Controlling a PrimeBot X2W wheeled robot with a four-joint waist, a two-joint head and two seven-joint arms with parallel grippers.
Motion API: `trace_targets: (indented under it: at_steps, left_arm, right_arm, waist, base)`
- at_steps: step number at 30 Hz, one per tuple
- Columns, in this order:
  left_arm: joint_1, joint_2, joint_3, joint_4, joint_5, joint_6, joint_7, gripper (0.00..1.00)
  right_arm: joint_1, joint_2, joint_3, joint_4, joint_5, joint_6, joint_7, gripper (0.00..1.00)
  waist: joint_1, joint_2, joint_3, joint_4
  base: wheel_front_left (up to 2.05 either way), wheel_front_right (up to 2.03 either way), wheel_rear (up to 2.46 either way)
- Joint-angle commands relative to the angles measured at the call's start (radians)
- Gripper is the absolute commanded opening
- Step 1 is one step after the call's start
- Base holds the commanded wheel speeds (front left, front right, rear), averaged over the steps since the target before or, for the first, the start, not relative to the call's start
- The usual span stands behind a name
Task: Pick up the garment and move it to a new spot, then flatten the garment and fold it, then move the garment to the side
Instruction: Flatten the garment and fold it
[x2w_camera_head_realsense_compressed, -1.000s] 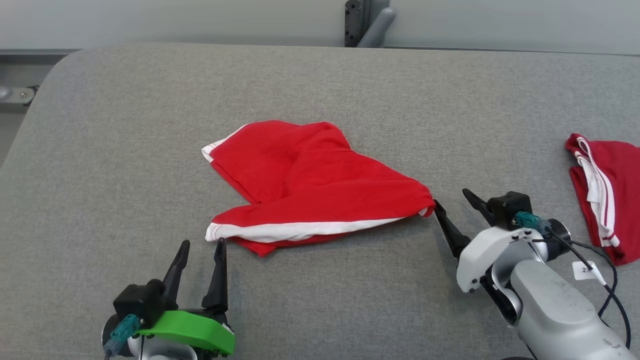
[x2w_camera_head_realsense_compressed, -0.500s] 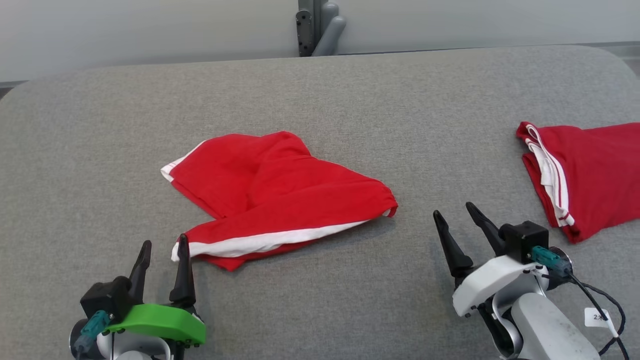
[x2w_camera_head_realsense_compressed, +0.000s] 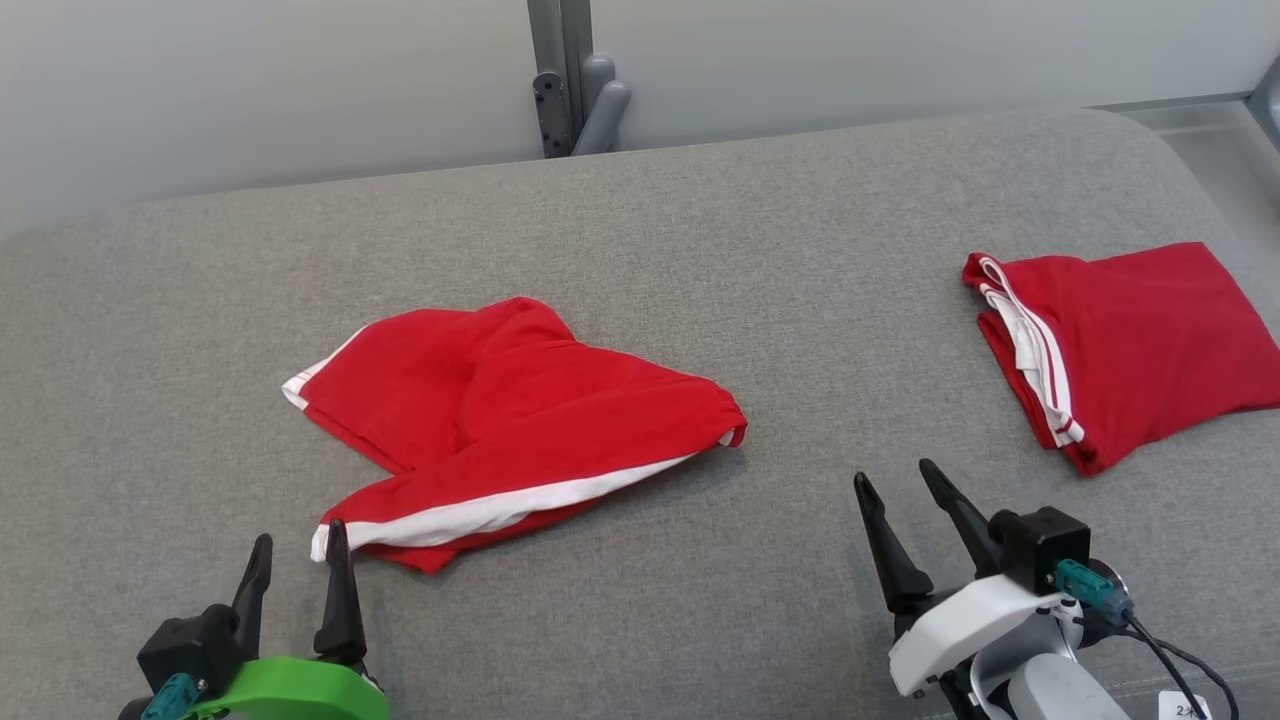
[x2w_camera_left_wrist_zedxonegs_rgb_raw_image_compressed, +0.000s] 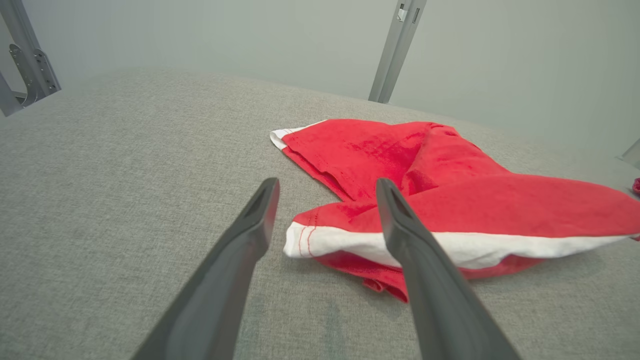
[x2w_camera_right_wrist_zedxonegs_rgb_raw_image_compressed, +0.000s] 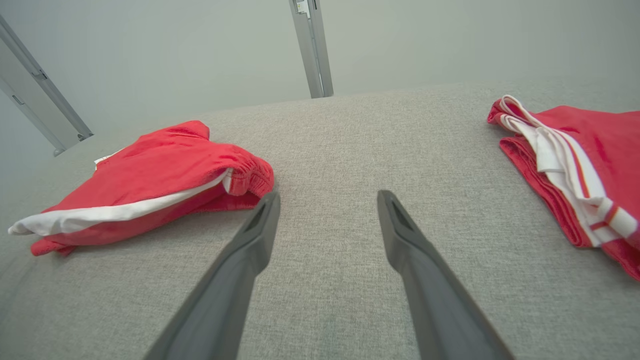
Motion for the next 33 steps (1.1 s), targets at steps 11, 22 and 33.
trace_targets:
  at_steps: [11,22,33]
  left_arm:
    - [0.005,0.004,-0.007,-0.042,0.028,-0.003,0.000,1.00]
    - [-0.020,0.004,-0.027,-0.061,0.036,-0.013,0.000,1.00]
    - [-0.026,0.003,-0.046,-0.073,0.043,-0.020,0.000,1.00]
  right_arm:
    - [-0.022,0.009,0.068,0.035,0.029,-0.001,-0.003,1.00]
    - [-0.141,0.023,0.102,0.188,0.047,-0.001,-0.003,1.00]
    - [-0.189,0.029,0.021,0.248,0.037,-0.001,-0.003,1.00]
  waist:
    - [0.0000,-0.0001,0.035,0.059]
    - [0.0000,-0.0001,0.077,0.203]
    - [0.0000,-0.0001,0.118,0.272]
  base:
    - [0.00,0.00,0.00]
    - [0.00,0.00,0.00]
    - [0.00,0.00,0.00]
